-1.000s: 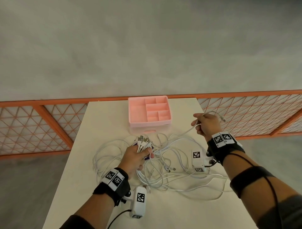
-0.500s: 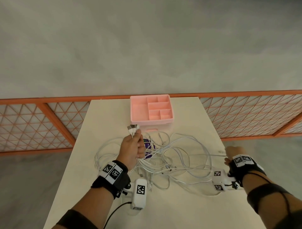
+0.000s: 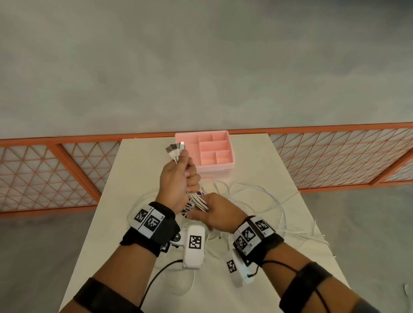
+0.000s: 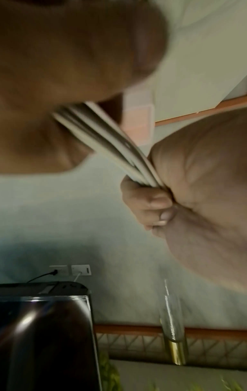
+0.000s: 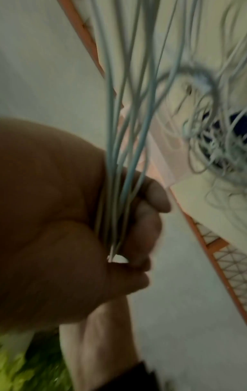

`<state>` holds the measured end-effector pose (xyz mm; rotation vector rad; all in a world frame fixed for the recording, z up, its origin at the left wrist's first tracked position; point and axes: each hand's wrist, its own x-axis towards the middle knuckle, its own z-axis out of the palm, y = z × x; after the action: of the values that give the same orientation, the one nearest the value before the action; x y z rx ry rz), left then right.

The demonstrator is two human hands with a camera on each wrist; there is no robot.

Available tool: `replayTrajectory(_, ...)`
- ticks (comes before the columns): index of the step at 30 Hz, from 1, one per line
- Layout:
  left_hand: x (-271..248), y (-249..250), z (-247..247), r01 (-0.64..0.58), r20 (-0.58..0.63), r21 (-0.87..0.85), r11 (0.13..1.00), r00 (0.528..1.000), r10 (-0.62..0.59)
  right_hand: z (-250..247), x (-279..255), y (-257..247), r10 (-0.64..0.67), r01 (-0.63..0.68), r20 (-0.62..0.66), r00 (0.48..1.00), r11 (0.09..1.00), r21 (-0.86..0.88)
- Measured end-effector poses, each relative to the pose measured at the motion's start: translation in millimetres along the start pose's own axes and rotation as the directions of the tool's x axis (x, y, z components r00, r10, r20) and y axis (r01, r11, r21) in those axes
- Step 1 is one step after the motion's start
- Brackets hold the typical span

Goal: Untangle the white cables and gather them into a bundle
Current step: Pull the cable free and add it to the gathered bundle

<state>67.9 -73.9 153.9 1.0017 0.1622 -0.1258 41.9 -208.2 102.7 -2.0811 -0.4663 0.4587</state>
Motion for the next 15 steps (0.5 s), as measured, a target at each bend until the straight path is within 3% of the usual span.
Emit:
replayTrajectory(3, 2, 13, -14, -0.028, -0.048, -0.045, 0.999, 0.999, 0.026, -3, -5, 23, 0.050, -0.059, -0.081, 0.995, 0.991, -0.117)
replayTrajectory(10, 1, 7, -33, -0.041, -0.106, -0.095, 0.995, 0.994, 0.031, -29, -21, 53, 0.118, -0.125, -0.043, 0.992, 0.949, -0.290)
replayTrajectory(15, 5, 17, -57, -0.081, -0.191, -0.113, 0.990, 0.980, 0.059, -61, -47, 95, 0.205, -0.241, -0.129, 0.970, 0.882, -0.406)
